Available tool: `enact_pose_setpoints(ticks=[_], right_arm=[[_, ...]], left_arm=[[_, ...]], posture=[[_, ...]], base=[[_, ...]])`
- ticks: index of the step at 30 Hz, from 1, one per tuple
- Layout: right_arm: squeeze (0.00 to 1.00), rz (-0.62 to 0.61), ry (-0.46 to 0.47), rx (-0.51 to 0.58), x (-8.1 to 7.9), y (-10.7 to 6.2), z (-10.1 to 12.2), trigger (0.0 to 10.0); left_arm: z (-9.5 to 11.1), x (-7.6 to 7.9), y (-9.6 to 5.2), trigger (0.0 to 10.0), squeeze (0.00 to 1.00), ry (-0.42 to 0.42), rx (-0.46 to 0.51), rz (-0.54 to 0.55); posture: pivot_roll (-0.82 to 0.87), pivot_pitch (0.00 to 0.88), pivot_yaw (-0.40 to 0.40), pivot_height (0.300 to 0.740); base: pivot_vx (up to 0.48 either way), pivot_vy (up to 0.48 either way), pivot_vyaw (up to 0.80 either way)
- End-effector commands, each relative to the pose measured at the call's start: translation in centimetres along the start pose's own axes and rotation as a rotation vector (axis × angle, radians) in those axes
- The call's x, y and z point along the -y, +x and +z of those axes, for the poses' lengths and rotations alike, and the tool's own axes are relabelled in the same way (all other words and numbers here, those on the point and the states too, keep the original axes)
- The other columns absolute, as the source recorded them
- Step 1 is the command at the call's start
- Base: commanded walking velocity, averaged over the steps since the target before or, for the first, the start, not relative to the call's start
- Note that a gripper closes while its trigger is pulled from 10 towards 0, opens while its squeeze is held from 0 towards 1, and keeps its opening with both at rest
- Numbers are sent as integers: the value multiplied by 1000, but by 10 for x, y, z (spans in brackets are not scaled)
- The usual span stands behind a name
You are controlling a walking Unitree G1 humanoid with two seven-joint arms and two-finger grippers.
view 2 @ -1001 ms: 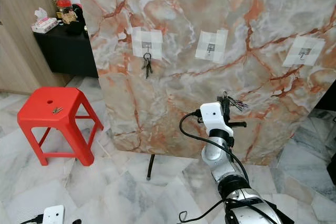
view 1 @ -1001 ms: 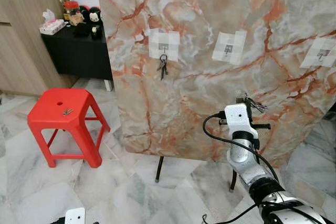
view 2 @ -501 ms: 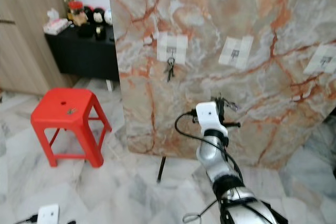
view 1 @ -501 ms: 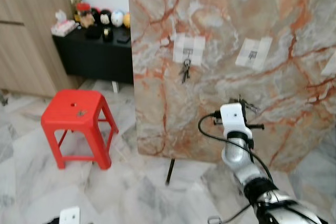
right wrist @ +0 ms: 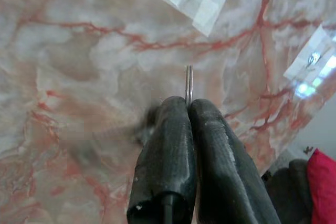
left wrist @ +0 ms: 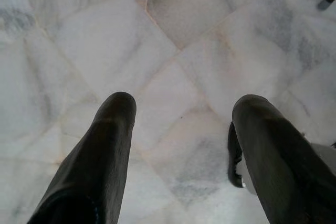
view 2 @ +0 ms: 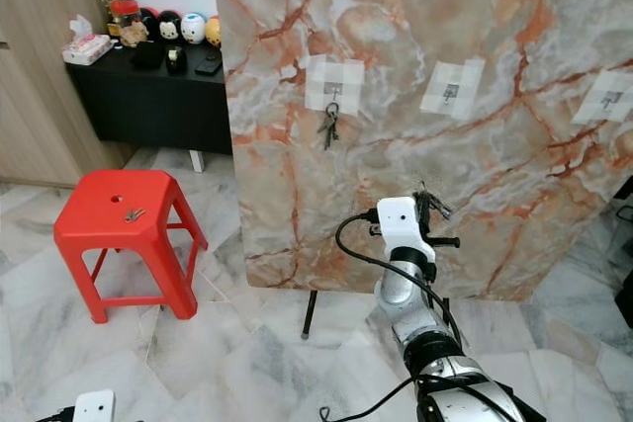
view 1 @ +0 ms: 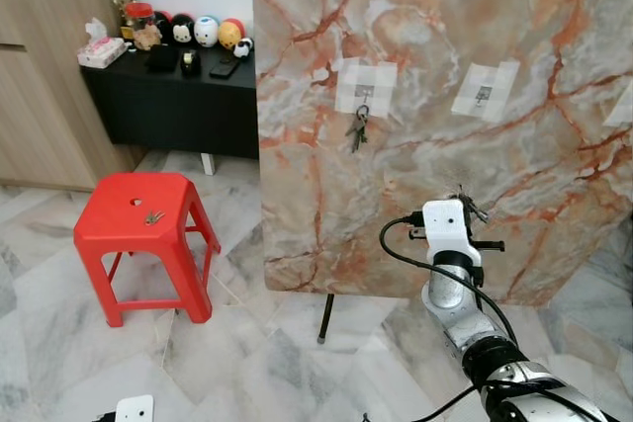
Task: Hang keys on a hook
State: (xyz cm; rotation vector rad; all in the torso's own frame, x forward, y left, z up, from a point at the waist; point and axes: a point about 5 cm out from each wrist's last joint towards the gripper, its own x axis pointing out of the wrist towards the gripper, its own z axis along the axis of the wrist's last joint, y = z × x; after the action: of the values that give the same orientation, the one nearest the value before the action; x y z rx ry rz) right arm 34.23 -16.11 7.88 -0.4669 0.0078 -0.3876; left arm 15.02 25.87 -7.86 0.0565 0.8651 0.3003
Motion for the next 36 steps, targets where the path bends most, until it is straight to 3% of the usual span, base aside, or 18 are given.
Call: enact_pose_setpoints(ticks=[1, 36], right_arm=[[0, -18, 4, 0, 4, 2, 0, 10000], [0, -24, 21, -12, 7, 5, 0, 10000]], left_arm=[[-7, 3, -2, 10000, 0, 19, -29, -22], [-1, 8, 1, 10000, 0, -28, -16, -17]], posture=[[180, 0, -36, 740], [178, 0, -65, 740]], base=[[0, -311, 0], [0, -9, 0]])
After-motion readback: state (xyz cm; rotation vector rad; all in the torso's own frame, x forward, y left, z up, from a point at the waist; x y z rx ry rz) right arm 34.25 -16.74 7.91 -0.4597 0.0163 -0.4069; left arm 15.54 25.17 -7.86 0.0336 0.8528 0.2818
